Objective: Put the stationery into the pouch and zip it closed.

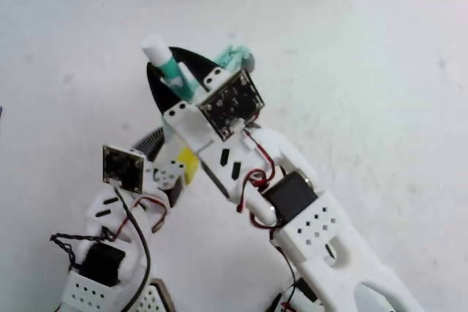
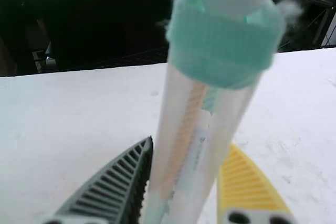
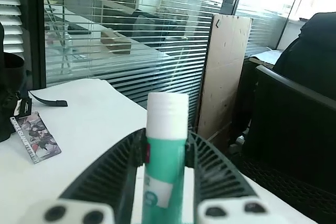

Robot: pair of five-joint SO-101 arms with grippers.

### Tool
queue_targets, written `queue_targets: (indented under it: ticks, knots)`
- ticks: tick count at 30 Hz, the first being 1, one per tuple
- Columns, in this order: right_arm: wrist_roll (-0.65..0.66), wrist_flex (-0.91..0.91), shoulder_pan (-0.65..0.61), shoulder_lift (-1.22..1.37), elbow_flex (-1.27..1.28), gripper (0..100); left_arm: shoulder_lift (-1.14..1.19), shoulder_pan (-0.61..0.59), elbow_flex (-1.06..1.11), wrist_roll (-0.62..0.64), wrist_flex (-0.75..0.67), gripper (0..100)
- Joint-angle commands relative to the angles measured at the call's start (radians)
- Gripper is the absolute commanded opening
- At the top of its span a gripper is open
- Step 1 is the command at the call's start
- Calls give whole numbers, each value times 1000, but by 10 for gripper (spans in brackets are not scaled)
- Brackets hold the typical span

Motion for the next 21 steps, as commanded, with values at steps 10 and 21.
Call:
queue_targets:
  ticks: [10,21]
  knots:
    - [-11,51,-8,-1,-31,16,-8,-4,-46,11,-37,203]
    - [-89,381,36,-248,-28,16,-8,-5,-49,12,-35,199]
